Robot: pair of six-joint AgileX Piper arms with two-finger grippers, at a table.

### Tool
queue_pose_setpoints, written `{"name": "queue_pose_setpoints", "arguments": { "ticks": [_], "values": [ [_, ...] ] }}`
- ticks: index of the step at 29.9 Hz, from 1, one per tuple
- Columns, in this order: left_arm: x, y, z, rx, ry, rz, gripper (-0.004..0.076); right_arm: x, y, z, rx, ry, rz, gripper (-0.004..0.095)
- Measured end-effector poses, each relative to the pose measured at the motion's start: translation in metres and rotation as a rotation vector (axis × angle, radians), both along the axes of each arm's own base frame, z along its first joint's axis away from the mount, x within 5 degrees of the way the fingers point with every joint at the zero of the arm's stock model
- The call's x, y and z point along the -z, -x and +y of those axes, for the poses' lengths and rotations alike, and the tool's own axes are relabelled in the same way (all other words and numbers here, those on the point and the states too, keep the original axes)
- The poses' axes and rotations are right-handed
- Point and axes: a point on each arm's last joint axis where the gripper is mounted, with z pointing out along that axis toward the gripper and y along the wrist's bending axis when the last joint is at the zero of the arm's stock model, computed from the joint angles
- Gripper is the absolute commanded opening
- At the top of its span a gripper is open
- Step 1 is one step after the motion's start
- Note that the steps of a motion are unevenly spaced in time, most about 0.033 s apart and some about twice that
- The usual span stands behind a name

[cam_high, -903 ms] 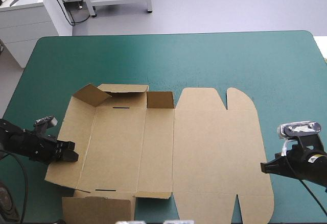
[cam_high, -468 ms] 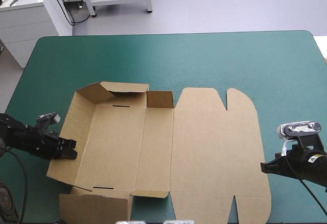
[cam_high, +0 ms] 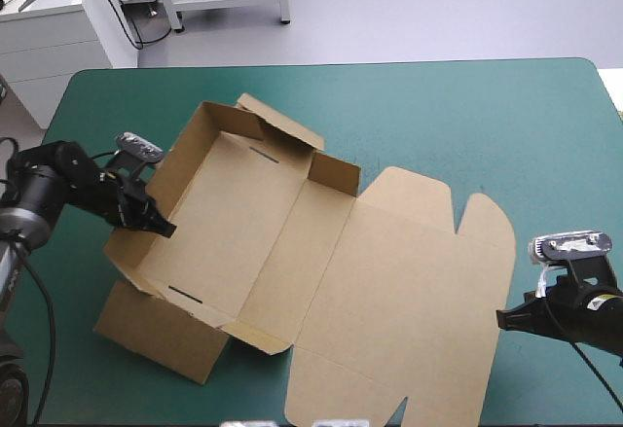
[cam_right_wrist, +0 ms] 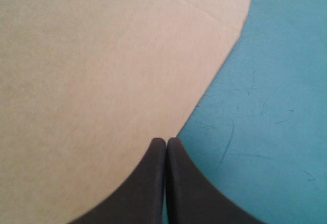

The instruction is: Fold the box

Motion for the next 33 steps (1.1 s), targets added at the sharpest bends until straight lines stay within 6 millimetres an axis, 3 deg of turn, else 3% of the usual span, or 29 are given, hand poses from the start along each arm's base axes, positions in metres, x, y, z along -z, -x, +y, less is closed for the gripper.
{"name": "queue_pose_setpoints", "arguments": {
  "ticks": [6, 11, 16, 21, 27, 33],
  "values": [
    [-0.028, -0.019, -0.068, 0.212, -0.233, -0.277, -0.0008, 0.0, 0.0, 0.0, 0.0, 0.0, 0.0, -0.0019],
    [-0.034, -0.025, -0.121, 0.384, -0.439, -0.426, -0.0008, 0.0, 0.0, 0.0, 0.0, 0.0, 0.0, -0.0019],
    [-0.032, -0.021, -0.173, 0.51, -0.586, -0.603, -0.0008, 0.0, 0.0, 0.0, 0.0, 0.0, 0.0, -0.0019],
    [-0.038, -0.006, -0.222, 0.627, -0.616, -0.832, -0.0008, 0.0, 0.0, 0.0, 0.0, 0.0, 0.0, -0.0019],
    [-0.035, 0.01, -0.256, 0.694, -0.589, -0.943, -0.0008, 0.0, -0.001, 0.0, 0.003, 0.001, -0.007, -0.0019],
    [-0.014, 0.004, -0.268, 0.709, -0.597, -0.911, -0.0008, -0.001, -0.001, -0.001, 0.006, 0.003, -0.017, -0.0019]
  ]
}}
